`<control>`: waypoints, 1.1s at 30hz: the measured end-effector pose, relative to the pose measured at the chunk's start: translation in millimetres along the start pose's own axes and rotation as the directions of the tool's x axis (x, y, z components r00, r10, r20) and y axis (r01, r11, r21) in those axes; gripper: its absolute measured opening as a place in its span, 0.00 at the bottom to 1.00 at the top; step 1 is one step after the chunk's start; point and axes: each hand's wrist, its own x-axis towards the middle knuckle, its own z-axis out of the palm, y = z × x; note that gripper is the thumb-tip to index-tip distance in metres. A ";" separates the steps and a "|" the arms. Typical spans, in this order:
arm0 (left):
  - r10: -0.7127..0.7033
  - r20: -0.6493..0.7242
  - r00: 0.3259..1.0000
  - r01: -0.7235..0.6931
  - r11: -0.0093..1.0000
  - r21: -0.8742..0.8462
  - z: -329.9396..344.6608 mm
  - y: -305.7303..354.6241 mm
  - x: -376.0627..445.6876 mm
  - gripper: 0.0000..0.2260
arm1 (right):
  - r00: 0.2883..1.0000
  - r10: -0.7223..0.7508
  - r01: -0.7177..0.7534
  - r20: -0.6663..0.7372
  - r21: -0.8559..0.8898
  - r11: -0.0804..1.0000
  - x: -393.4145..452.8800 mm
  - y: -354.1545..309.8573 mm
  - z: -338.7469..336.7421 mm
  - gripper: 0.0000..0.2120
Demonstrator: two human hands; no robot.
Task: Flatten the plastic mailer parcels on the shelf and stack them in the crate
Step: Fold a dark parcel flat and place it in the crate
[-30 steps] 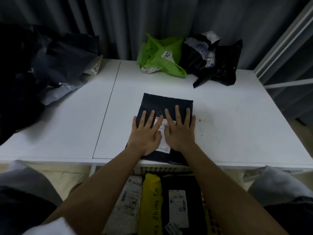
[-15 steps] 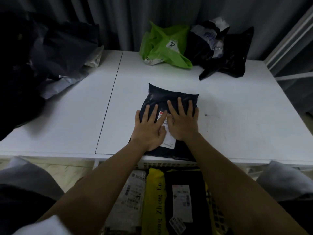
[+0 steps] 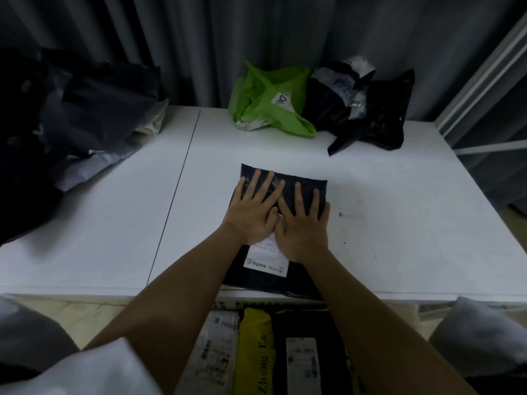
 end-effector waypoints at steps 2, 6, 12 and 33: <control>-0.034 0.056 0.998 0.033 0.999 0.003 3.5 -0.5 3.3 0.29 | 1.000 0.002 -0.002 0.005 0.007 1.000 0.1 1.2 -0.1 0.29; -0.057 0.098 0.993 0.057 0.998 0.000 2.2 0.2 4.9 0.33 | 1.000 0.003 -0.003 0.006 0.015 1.000 0.9 0.4 -0.5 0.31; -0.070 0.153 0.986 0.074 0.997 -0.017 -0.7 3.0 5.6 0.30 | 1.000 0.001 -0.002 0.030 0.025 1.000 0.4 2.0 -1.4 0.27; -0.600 0.200 0.774 0.615 0.788 -0.015 -46.8 8.6 -54.0 0.27 | 0.998 0.037 -0.027 0.060 -0.157 0.987 -38.4 -5.0 -31.3 0.30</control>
